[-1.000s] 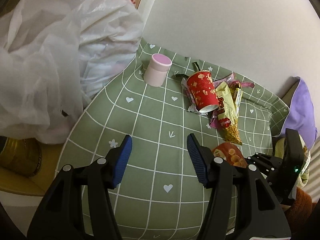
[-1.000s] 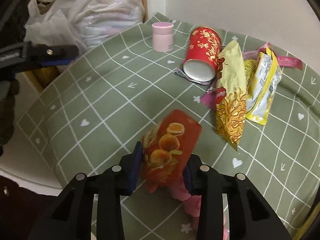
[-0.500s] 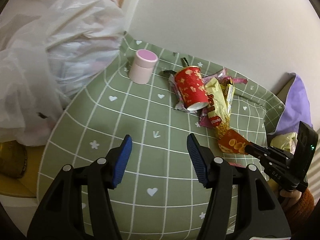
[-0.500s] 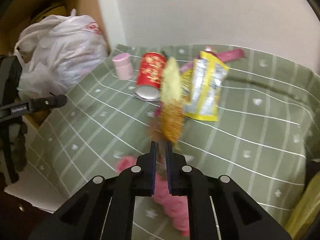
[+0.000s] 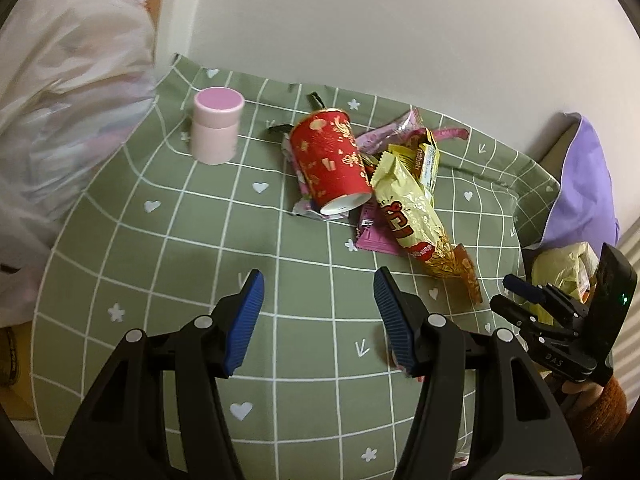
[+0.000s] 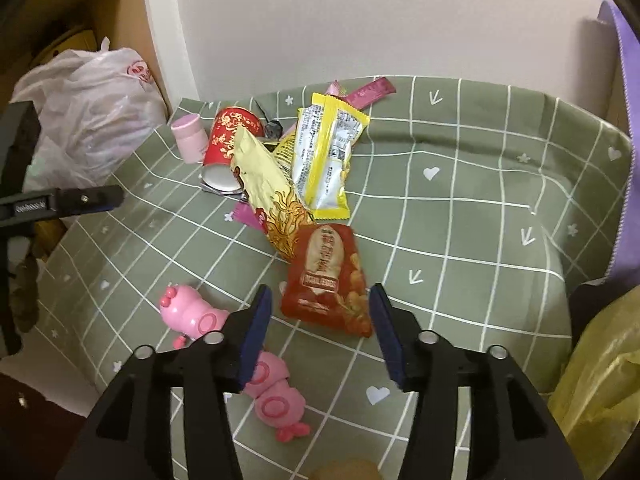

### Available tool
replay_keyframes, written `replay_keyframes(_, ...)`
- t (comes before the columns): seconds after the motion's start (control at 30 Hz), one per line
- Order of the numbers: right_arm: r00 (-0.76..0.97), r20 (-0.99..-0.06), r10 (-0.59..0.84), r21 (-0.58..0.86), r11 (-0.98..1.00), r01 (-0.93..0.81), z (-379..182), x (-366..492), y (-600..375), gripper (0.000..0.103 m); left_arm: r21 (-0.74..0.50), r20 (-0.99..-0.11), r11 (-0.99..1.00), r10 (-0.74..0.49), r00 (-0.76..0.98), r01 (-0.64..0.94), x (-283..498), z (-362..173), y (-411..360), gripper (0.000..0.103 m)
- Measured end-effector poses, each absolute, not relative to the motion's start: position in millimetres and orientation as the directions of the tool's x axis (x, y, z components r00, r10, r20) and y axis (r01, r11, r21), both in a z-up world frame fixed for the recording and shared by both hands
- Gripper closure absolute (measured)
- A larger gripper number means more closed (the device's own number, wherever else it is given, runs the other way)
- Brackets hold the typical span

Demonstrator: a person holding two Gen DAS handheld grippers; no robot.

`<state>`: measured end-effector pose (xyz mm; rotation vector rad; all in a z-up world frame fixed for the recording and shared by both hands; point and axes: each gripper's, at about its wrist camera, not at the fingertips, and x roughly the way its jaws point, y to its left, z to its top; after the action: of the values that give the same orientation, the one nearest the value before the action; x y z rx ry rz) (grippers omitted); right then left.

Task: Collect trash
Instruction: 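Move the right tool back to the table and grasp the red snack packet, then grasp the red paper cup with the left tool while right holds packet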

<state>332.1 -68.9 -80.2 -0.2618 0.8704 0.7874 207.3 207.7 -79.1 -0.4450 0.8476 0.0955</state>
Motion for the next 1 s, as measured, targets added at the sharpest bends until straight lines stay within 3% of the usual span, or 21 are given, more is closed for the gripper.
replay_keyframes(0.47, 0.292, -0.805, 0.517, 0.225, 0.720, -0.656, -125.6, 373.9, -62.0, 0.051, -0.297, -0.790, 0.903, -0.049, 0.612, -0.311, 229.7, -86.4, 220.2, 0.049)
replay_keyframes(0.5, 0.296, -0.798, 0.525, 0.225, 0.715, -0.662, -124.8, 371.4, -61.7, 0.055, -0.297, -0.792, 0.903, -0.051, 0.608, -0.311, 231.5, -87.3, 220.0, 0.049)
replay_keyframes(0.57, 0.310, -0.794, 0.522, 0.216, 0.720, -0.659, -123.7, 368.1, -62.3, 0.075, -0.294, -0.795, 0.907, -0.057, 0.604, -0.301, 236.7, -88.2, 217.3, 0.049)
replay_keyframes(1.0, 0.380, -0.781, 0.495, 0.207, 0.779, -0.591, -106.8, 353.3, -93.2, 0.077, -0.322, -0.731, 0.911, -0.066, 0.679, -0.258, 289.7, -66.6, 220.0, 0.049)
